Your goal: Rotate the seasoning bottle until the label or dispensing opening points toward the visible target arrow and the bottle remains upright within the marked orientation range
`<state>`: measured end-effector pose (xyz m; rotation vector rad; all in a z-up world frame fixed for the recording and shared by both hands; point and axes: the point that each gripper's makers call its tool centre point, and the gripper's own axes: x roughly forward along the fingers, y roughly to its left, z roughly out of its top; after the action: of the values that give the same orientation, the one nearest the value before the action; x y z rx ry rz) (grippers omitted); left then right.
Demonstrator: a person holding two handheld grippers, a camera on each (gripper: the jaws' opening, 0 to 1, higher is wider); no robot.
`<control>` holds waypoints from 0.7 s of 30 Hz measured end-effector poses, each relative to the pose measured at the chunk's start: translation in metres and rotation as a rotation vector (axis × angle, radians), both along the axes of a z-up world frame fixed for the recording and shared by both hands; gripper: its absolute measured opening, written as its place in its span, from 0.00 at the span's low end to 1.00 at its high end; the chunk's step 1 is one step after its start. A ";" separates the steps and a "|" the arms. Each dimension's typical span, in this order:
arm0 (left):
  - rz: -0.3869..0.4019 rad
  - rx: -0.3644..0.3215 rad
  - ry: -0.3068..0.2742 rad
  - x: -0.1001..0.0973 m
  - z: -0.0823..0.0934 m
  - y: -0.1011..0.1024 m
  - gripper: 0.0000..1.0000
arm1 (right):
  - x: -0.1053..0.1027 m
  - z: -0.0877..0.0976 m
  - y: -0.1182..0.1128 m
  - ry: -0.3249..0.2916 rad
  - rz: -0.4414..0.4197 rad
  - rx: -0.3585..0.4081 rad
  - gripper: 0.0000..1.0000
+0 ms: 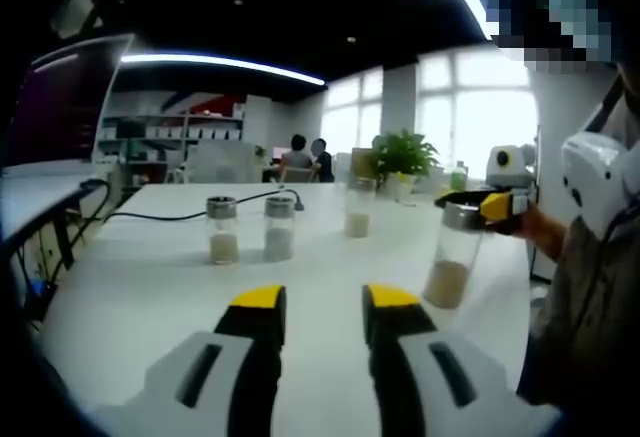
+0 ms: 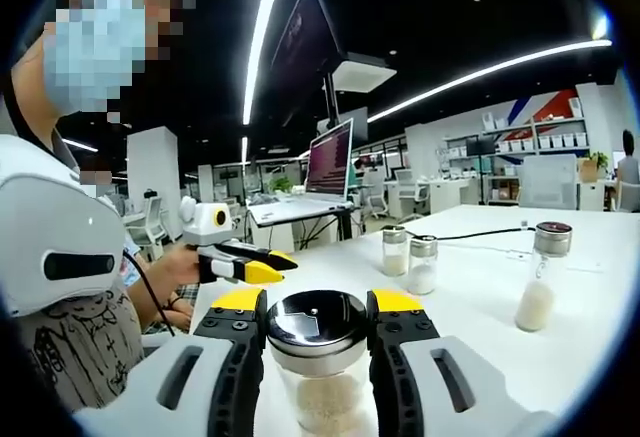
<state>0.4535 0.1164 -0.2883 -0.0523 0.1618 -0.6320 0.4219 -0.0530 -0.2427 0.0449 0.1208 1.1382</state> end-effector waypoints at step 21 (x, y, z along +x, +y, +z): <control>0.015 -0.022 0.006 -0.001 -0.003 0.007 0.32 | -0.002 0.001 -0.002 0.012 0.208 -0.026 0.38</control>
<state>0.4521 0.1231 -0.2914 -0.0765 0.1600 -0.6184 0.4197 -0.0545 -0.2416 0.0168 0.1537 1.3438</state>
